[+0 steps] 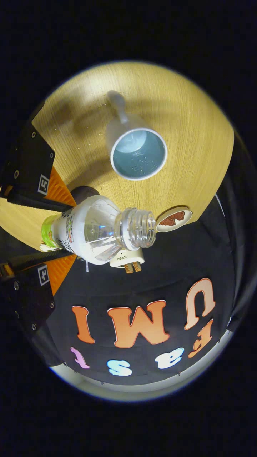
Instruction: Take the bottle from table, then pour the juice into the cup, finally place the bottle on the coaster
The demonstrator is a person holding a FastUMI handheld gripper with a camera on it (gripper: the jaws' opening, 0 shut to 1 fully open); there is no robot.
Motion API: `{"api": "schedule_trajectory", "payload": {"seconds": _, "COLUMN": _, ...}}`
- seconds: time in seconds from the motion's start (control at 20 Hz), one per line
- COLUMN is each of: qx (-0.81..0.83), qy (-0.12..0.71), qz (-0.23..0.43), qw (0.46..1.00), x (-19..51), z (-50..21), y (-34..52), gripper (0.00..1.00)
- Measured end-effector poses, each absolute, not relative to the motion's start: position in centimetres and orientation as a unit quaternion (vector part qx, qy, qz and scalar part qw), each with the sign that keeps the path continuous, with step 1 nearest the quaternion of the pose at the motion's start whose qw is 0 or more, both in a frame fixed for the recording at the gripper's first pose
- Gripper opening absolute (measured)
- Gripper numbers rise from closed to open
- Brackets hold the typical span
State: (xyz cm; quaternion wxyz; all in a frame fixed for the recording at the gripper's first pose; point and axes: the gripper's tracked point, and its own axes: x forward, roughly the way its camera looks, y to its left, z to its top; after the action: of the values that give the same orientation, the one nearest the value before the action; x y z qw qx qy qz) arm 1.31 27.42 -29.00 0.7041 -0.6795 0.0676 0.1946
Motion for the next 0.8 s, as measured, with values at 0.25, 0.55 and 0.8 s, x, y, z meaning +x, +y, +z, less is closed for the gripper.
{"api": "schedule_trajectory", "payload": {"seconds": 0.25, "qx": -0.715, "qy": 0.04, "qz": 0.199, "qw": 0.669, "x": 1.8, "z": -29.2, "y": 28.0, "gripper": 0.56}}
{"api": "schedule_trajectory", "payload": {"seconds": 0.55, "qx": -0.75, "qy": 0.004, "qz": 0.209, "qw": 0.627, "x": 1.7, "z": -29.0, "y": 28.5, "gripper": 0.56}}
{"api": "schedule_trajectory", "payload": {"seconds": 0.8, "qx": -0.766, "qy": -0.004, "qz": 0.205, "qw": 0.609, "x": 1.9, "z": -28.8, "y": 28.6, "gripper": 0.56}}
